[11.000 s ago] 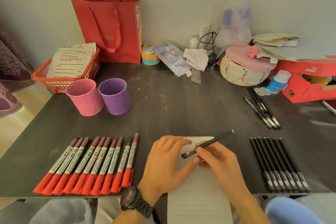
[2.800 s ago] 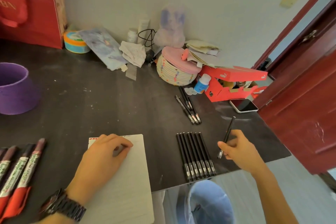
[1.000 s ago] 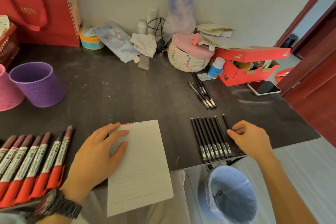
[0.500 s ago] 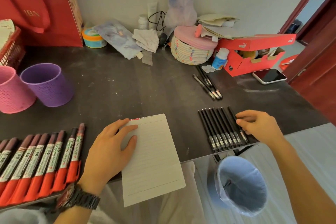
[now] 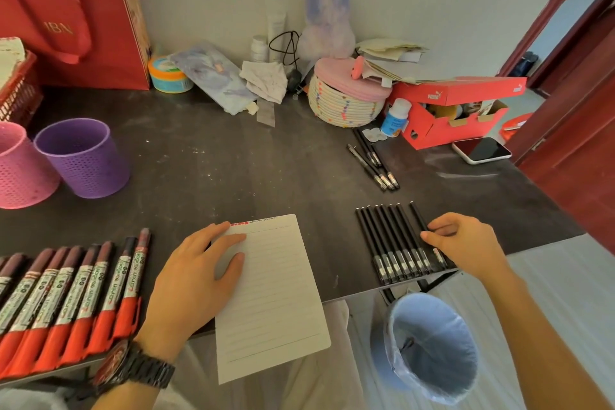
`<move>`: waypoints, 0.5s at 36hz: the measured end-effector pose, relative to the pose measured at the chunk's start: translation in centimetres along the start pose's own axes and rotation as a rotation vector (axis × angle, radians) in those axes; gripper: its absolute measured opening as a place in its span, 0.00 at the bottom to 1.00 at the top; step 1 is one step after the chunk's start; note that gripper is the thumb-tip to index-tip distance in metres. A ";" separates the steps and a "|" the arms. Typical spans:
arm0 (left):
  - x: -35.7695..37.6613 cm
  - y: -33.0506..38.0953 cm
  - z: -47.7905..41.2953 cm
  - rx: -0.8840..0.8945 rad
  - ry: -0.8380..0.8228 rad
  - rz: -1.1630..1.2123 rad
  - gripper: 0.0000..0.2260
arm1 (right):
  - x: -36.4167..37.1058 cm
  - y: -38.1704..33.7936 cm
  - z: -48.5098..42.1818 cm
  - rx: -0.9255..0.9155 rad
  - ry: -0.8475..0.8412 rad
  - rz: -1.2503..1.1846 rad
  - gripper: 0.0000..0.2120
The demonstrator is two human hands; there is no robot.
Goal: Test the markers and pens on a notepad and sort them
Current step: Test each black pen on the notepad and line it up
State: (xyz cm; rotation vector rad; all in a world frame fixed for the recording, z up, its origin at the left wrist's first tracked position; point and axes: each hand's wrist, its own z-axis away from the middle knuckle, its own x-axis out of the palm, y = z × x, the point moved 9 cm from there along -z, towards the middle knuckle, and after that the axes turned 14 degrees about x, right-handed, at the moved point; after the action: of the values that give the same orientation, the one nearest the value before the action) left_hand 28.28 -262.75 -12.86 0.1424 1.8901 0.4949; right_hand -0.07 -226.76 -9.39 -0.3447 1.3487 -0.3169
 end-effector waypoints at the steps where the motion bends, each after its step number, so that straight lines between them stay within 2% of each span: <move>1: 0.0 0.0 0.0 0.001 -0.002 0.000 0.17 | 0.0 0.0 0.0 0.006 0.001 0.003 0.07; 12: 0.0 -0.1 0.0 -0.012 0.005 0.007 0.15 | 0.3 -0.5 -0.4 -0.044 -0.002 -0.017 0.01; 18: 0.1 -0.2 0.0 -0.011 -0.005 0.003 0.16 | 0.5 -0.3 -0.5 -0.046 0.030 0.001 0.02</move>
State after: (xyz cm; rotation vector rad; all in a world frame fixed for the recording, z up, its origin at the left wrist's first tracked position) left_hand 28.22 -262.90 -13.04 0.1392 1.8824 0.5070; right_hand -0.52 -227.27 -9.77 -0.3795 1.3871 -0.2916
